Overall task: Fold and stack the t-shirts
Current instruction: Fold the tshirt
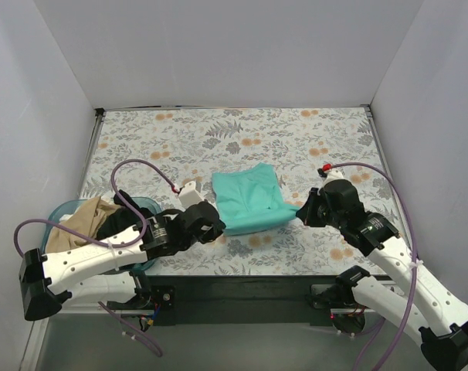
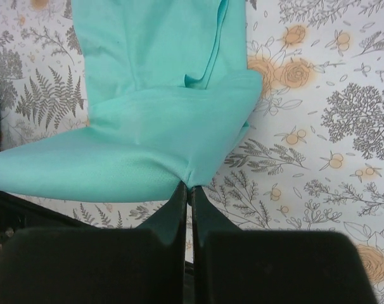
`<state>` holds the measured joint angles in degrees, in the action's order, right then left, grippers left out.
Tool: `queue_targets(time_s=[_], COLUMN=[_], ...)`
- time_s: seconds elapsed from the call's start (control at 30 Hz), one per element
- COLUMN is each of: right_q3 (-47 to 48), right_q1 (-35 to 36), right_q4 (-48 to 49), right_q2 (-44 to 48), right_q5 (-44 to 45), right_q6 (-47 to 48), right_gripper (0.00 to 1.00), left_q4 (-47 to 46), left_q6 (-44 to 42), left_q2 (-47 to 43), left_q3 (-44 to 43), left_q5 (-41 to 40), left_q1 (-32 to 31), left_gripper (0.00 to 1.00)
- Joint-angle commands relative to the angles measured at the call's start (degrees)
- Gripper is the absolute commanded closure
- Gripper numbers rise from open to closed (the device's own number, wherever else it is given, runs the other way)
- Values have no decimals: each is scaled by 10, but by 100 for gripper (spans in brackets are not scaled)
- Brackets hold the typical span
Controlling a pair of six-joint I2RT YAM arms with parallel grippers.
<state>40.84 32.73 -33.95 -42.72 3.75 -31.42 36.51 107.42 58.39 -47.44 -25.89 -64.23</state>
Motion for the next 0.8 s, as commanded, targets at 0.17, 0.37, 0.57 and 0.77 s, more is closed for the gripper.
queue_targets(time_s=[0.17,0.37,0.57,0.77], right_q3=[93,138,195,243], right_q1=[-8,-24,-54,-86], right_q4=[68,100,124,140], right_q2=[-77,-131,-201,-265], right_q5=[39,15,-33,-84], right_q6=[43,57,85,100], right_gripper=[99,99,99,99], left_q4=[38,-22,-36,-40], left_q6=[-17,-67,-94,-121], left_q2=[34,64,88,109], left_q3=[-79,-96,-128,-159], left_q5=[-93,-24,-23,-23], left_q1=[31,117,153,182], left_gripper=[100,100,100,100])
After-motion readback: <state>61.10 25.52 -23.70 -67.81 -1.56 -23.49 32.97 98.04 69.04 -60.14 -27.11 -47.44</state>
